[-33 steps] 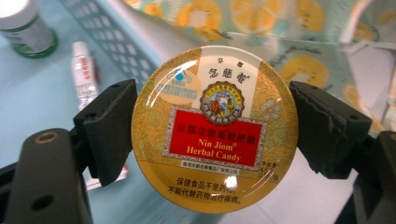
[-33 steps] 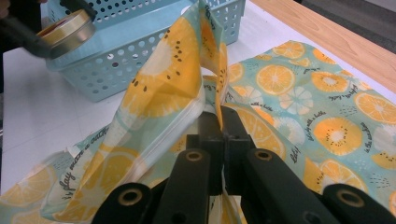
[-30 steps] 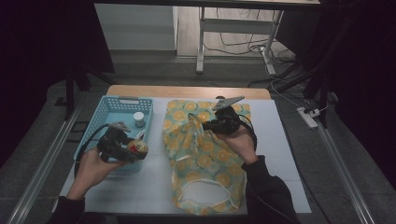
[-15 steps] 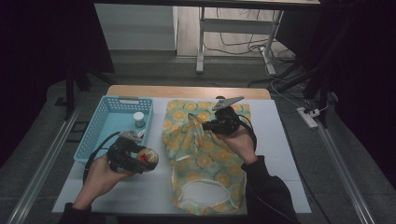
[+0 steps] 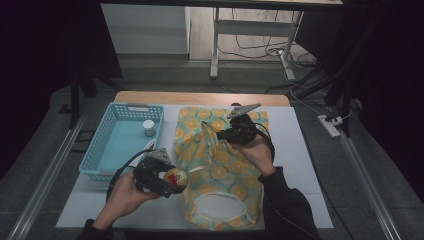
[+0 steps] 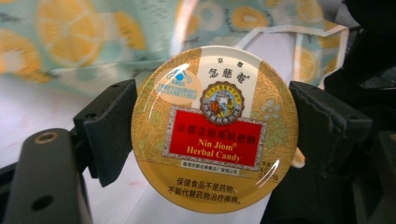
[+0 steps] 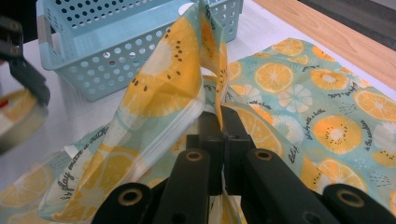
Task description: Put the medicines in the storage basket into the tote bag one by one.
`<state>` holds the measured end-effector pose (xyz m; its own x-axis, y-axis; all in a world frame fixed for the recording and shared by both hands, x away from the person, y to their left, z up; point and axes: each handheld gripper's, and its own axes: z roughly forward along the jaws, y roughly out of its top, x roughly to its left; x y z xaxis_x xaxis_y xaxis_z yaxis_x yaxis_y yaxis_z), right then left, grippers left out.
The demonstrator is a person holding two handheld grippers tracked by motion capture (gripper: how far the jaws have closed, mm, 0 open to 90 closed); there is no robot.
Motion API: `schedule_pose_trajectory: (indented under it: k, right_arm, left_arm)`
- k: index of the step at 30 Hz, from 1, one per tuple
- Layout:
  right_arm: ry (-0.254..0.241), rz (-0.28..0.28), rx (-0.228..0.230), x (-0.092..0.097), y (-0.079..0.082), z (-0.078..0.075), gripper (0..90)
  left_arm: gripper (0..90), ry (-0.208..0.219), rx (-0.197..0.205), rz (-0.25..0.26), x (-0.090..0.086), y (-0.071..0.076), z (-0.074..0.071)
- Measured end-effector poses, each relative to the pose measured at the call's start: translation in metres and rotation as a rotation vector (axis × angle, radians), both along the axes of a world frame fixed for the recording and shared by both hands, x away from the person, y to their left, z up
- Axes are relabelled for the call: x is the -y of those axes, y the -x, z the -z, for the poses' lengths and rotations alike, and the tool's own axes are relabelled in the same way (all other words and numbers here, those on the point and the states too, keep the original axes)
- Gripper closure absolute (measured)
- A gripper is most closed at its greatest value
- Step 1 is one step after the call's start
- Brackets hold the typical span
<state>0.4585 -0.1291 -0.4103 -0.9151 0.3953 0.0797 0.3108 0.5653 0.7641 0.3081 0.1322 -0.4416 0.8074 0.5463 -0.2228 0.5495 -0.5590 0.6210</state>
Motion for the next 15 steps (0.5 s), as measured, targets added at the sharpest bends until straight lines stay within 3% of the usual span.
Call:
schedule_pose_trajectory:
  k: [15]
  right_arm:
    - [0.000,0.001,0.003,0.000,0.000,0.000,90.0]
  left_arm:
    - [20.2,-0.007,0.004,0.084,0.050,-0.016,0.010]
